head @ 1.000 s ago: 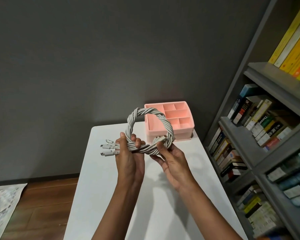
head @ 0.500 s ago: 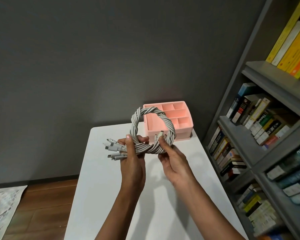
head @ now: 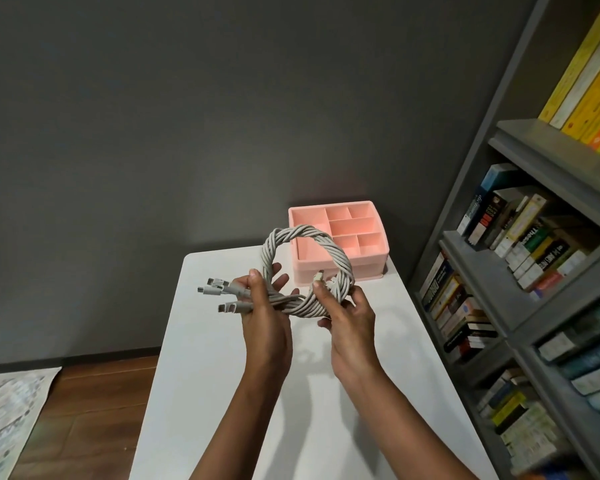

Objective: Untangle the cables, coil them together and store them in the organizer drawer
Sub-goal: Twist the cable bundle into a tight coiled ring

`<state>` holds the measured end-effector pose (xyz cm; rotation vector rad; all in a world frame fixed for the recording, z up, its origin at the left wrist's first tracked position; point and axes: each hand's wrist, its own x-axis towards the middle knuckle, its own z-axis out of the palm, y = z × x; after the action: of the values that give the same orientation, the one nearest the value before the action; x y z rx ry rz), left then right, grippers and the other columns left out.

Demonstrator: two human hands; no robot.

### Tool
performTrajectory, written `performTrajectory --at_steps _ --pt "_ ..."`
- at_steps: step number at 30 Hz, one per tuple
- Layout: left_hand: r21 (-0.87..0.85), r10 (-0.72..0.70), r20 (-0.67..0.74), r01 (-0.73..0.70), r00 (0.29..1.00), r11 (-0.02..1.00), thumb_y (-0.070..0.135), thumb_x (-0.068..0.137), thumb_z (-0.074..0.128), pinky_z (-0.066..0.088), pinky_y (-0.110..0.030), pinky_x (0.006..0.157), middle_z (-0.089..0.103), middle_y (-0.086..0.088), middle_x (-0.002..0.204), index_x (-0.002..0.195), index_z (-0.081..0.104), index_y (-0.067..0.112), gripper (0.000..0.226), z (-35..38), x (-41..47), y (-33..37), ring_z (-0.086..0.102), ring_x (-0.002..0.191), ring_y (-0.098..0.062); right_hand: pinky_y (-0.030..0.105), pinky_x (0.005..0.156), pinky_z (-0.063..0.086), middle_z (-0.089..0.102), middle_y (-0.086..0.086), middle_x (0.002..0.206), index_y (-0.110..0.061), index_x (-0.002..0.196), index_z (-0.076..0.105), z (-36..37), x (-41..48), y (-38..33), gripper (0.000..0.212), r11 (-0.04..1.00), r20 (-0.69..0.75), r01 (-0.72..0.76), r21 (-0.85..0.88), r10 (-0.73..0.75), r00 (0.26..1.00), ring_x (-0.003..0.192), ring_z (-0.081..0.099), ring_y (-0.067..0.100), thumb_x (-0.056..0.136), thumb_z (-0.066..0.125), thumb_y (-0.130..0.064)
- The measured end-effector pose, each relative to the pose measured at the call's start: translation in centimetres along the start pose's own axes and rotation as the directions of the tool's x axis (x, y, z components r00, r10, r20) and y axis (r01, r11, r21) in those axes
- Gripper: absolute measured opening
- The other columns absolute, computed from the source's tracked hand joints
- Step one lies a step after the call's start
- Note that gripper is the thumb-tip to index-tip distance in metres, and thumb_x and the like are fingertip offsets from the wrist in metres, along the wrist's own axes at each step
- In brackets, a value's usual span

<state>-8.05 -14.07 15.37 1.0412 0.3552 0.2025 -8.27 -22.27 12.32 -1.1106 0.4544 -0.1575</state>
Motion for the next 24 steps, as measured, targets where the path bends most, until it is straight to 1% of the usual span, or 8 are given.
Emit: performTrajectory --at_steps 2,5,9,11,14,16,20,24 --pt "0.072 -0.038 0.008 0.037 0.999 0.997 0.033 0.102 0.036 0.049 -0.039 0.090 0.066 0.003 0.107 0.096 0.053 0.022 0.021 -0.2 0.4 -0.1 0.062 0.104 -0.013 0.023 0.057 0.046 0.072 -0.002 0.081 -0.015 0.087 0.066 -0.2 0.0 0.0 0.015 1.000 -0.013 0.013 0.003 -0.013 1.000 0.071 0.063 0.010 0.078 0.077 -0.012" --pt "0.184 -0.087 -0.017 0.088 0.996 0.979 0.034 0.101 0.039 0.044 -0.044 0.100 0.059 0.001 0.113 0.095 0.051 0.022 0.017 0.1 0.7 -0.2 0.056 0.109 -0.019 0.015 0.053 0.046 0.070 0.000 0.077 -0.012 0.086 0.067 -0.3 -0.2 0.3 0.013 0.999 -0.028 0.036 0.020 -0.036 0.999 0.062 0.060 0.004 0.078 0.076 -0.008" --pt "0.175 -0.115 -0.062 0.124 0.991 0.977 0.037 0.101 0.038 0.037 -0.041 0.108 0.053 0.003 0.114 0.128 0.046 0.013 0.036 0.7 0.6 -0.5 0.050 0.108 -0.014 0.013 0.053 0.043 0.071 0.000 0.078 -0.011 0.085 0.071 -0.2 -0.1 0.8 0.013 0.999 -0.034 0.040 -0.013 -0.041 0.999 0.061 0.057 0.002 0.075 0.079 -0.011" --pt "0.168 -0.083 -0.079 0.096 0.993 0.981 0.037 0.101 0.039 0.038 -0.034 0.101 0.056 0.009 0.105 0.116 0.050 0.016 0.029 0.8 0.5 -0.5 0.051 0.100 -0.011 0.018 0.054 0.040 0.070 0.001 0.078 -0.012 0.083 0.072 -0.3 0.2 0.8 0.012 0.999 -0.018 -0.027 -0.030 0.026 0.999 0.065 0.054 0.008 0.075 0.080 -0.017" --pt "0.179 -0.080 -0.104 0.098 0.991 0.979 0.037 0.100 0.042 0.039 -0.037 0.092 0.053 0.007 0.091 0.088 0.052 0.023 0.021 0.7 0.6 -0.4 0.048 0.095 -0.017 0.026 0.060 0.038 0.069 0.004 0.081 -0.012 0.083 0.074 -0.6 0.9 0.4 0.014 0.983 0.022 -0.186 -0.003 0.186 0.982 0.074 0.053 0.015 0.076 0.079 -0.023" --pt "0.188 -0.088 -0.129 0.112 0.988 0.976 0.037 0.099 0.044 0.039 -0.037 0.083 0.048 0.001 0.085 0.084 0.053 0.022 0.023 0.3 0.9 -0.6 0.046 0.092 -0.020 0.026 0.065 0.040 0.069 0.003 0.082 -0.013 0.083 0.073 -0.7 1.2 0.1 0.011 0.971 0.050 -0.241 0.003 0.241 0.969 0.077 0.056 0.014 0.077 0.078 -0.021" --pt "0.197 -0.061 -0.145 0.090 0.987 0.976 0.035 0.098 0.045 0.038 -0.030 0.067 0.041 0.000 0.076 0.081 0.055 0.021 0.024 -0.1 0.8 -1.0 0.045 0.070 -0.014 0.026 0.071 0.046 0.070 0.005 0.086 -0.009 0.091 0.071 -0.6 1.5 0.0 0.019 0.980 0.020 -0.197 0.003 0.197 0.980 0.081 0.062 0.016 0.075 0.079 -0.015" --pt "0.227 -0.001 -0.108 0.026 0.994 0.973 0.040 0.099 0.043 0.036 -0.032 0.074 0.042 0.002 0.077 0.081 0.056 0.027 0.026 -0.5 0.5 -1.4 0.044 0.071 -0.013 0.028 0.071 0.047 0.072 0.008 0.089 -0.002 0.098 0.068 -0.5 1.9 0.1 0.031 0.980 -0.024 -0.196 0.021 0.197 0.980 0.080 0.063 0.017 0.072 0.081 -0.014"
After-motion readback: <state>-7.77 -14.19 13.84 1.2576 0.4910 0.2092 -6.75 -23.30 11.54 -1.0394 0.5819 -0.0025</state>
